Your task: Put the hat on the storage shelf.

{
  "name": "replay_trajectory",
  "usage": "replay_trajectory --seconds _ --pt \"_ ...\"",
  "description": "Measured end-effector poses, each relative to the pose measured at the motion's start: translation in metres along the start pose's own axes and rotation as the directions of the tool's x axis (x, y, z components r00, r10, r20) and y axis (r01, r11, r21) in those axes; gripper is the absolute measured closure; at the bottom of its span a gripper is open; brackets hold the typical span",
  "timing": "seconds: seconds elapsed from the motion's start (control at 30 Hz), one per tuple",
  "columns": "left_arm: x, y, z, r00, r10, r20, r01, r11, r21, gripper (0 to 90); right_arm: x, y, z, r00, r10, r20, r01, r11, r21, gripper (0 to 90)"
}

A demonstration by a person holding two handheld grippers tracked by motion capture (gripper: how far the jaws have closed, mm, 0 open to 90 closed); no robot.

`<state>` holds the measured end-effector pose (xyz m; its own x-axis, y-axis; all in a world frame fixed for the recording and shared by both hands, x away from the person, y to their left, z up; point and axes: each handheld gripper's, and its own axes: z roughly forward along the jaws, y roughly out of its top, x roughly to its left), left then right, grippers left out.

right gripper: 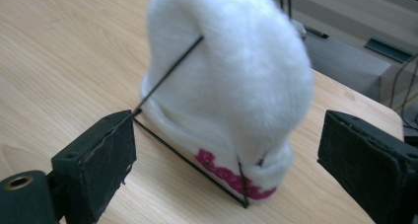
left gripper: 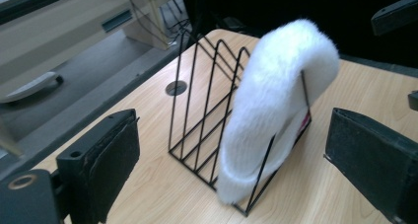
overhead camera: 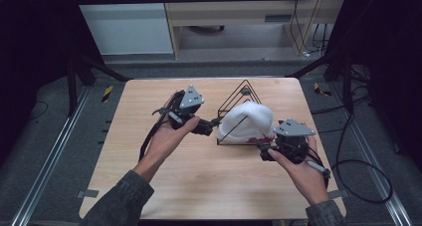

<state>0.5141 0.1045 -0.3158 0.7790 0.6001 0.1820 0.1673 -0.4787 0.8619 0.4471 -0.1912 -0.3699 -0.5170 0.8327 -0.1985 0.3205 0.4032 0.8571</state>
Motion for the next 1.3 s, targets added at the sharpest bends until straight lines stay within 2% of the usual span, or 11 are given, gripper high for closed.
replay_trajectory --seconds 0.07,0.2,0.33,0.53,0.63,0.8,0.93,0.97,1.07,1.17,1.3 --pt "0.0 -0.002 -0.01 0.9999 -0.002 -0.011 0.002 0.9999 -0.017 5.9 0.004 0.006 0.002 0.9998 -0.003 -0.019 0.003 1.0 -0.01 8.0" --pt "0.003 -0.013 -0.021 0.9992 -0.028 -0.027 0.028 0.9994 -0.019 5.9 0.011 0.013 0.005 0.9988 -0.009 -0.048 0.007 0.999 -0.037 9.4" --pt "0.006 -0.027 -0.031 0.9982 -0.036 -0.048 0.035 0.9992 -0.017 5.6 0.024 0.02 0.011 0.9946 -0.052 -0.09 0.047 0.997 -0.055 10.0" --pt "0.014 -0.067 -0.059 0.9958 -0.077 -0.05 0.076 0.997 -0.015 5.5 0.038 0.024 0.025 0.989 -0.085 -0.121 0.082 0.996 -0.036 11.7" --pt "0.019 -0.09 -0.078 0.9921 -0.112 -0.058 0.111 0.9938 -0.01 5.1 0.042 0.024 0.028 0.9898 -0.093 -0.108 0.09 0.995 -0.035 12.6" --pt "0.024 -0.113 -0.098 0.9852 -0.156 -0.072 0.155 0.9878 -0.019 4.9 0.051 0.021 0.036 0.9884 -0.096 -0.117 0.094 0.995 -0.027 13.0" --pt "0.027 -0.131 -0.105 0.9778 -0.198 -0.069 0.197 0.9802 -0.02 4.6 0.059 0.017 0.047 0.9854 -0.097 -0.139 0.098 0.995 -0.006 13.4" --pt "0.027 -0.136 -0.106 0.9779 -0.199 -0.064 0.199 0.98 -0.009 4.6 0.061 0.016 0.05 0.9842 -0.101 -0.146 0.101 0.995 -0.002 13.4" --pt "0.027 -0.15 -0.105 0.9755 -0.201 -0.089 0.203 0.979 0.014 4.8 0.068 0.012 0.058 0.9809 -0.105 -0.164 0.107 0.994 0.004 14.5" --pt "0.025 -0.168 -0.102 0.9694 -0.228 -0.091 0.231 0.9727 0.024 4.8 0.076 0.009 0.066 0.9765 -0.115 -0.183 0.118 0.993 0.011 14.7" --pt "0.023 -0.184 -0.101 0.9664 -0.231 -0.112 0.238 0.9701 0.048 4.7 0.084 0.007 0.075 0.9722 -0.097 -0.213 0.104 0.994 0.022 14.5"
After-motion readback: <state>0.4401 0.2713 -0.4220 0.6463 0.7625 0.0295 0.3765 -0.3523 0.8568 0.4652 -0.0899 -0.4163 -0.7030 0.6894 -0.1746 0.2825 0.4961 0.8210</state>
